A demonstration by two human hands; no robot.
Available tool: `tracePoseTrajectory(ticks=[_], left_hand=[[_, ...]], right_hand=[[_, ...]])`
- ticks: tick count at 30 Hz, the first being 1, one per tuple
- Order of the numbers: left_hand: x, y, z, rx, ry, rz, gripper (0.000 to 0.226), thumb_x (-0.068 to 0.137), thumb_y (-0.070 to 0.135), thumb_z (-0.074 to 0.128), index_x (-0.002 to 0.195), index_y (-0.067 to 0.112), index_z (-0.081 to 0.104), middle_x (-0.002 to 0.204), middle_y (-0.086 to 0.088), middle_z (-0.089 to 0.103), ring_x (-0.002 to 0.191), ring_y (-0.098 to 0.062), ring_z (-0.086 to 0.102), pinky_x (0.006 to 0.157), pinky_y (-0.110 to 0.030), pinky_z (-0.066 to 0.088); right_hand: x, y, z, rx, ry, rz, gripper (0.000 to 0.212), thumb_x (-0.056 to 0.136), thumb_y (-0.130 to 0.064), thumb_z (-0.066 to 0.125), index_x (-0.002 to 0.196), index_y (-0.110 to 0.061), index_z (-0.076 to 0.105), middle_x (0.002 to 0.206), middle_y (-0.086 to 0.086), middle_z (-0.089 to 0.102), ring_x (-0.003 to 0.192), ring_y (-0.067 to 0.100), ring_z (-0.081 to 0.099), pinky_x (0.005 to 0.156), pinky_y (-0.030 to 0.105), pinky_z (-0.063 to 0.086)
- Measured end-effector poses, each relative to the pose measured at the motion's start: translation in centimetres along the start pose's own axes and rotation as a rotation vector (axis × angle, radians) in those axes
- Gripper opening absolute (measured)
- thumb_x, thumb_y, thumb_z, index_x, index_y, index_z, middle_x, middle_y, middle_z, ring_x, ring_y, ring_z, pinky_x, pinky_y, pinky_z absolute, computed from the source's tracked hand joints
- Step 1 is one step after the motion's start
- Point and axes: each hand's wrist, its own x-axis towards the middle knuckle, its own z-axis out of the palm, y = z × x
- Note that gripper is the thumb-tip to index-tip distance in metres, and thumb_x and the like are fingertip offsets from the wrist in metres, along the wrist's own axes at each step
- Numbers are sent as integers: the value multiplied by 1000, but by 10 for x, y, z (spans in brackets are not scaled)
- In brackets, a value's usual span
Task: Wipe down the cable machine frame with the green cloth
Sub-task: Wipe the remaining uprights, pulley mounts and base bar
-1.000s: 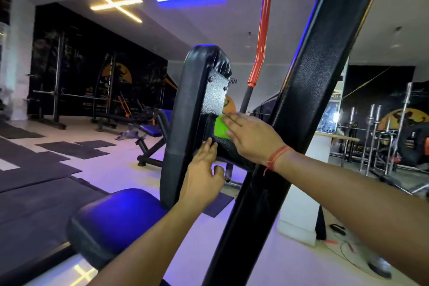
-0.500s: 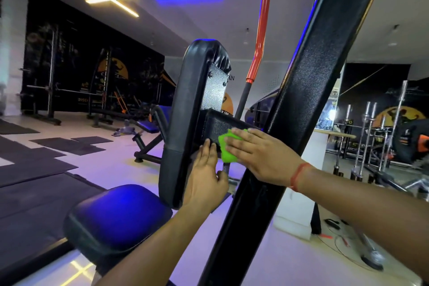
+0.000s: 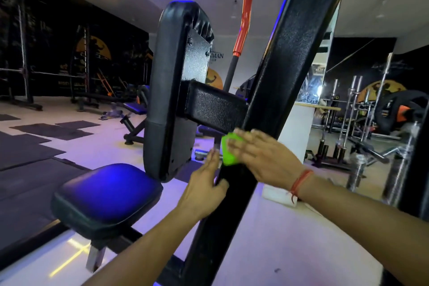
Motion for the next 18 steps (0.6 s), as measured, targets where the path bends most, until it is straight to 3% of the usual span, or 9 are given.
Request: tracePoseTrajectory(ticks=[3, 8, 11, 13, 16, 18], left_hand=[[-25, -9, 15, -38, -99, -77, 80, 90, 18, 61, 160, 25, 22, 164, 6, 24, 149, -10, 30, 110, -12, 25], [-56, -30, 35, -47, -119, -139, 83, 90, 16, 62, 160, 25, 19, 162, 14, 20, 147, -5, 28, 111, -4, 19], [-69, -41, 43, -137, -99, -215, 81, 88, 13, 64, 158, 25, 27, 158, 17, 28, 145, 1, 28, 110, -1, 18], [-76, -46, 47, -222, -87, -320, 80, 84, 18, 66, 156, 32, 33, 152, 18, 43, 138, 1, 42, 113, -13, 32], [-84, -56, 50, -269, -112, -449, 80, 78, 22, 66, 152, 37, 40, 138, 16, 60, 127, -5, 56, 110, -29, 44], [-90, -65, 49, -280, -149, -506, 81, 71, 25, 66, 149, 37, 45, 132, 19, 61, 123, -8, 59, 108, -32, 46]], right_hand=[[-9, -15, 3, 12, 93, 245, 57, 99, -19, 52, 154, -15, 39, 164, 0, 30, 155, 25, 18, 122, 45, 25], [-36, -44, 22, 13, -28, -52, 57, 99, -15, 50, 154, -15, 38, 164, 1, 30, 154, 23, 22, 123, 42, 23], [-29, -32, 15, -10, 42, 134, 52, 99, -12, 51, 151, -13, 45, 161, 2, 36, 151, 26, 28, 121, 44, 28], [-37, -43, 21, -1, 64, 190, 53, 99, -7, 48, 151, -11, 44, 162, 4, 35, 152, 28, 26, 122, 45, 27], [-53, -69, 31, 13, -113, -96, 60, 93, -1, 33, 152, -9, 42, 162, 6, 35, 152, 28, 26, 123, 43, 21], [-48, -64, 28, -4, -143, -154, 63, 90, -1, 28, 150, -9, 45, 160, 6, 38, 151, 29, 29, 120, 43, 23]])
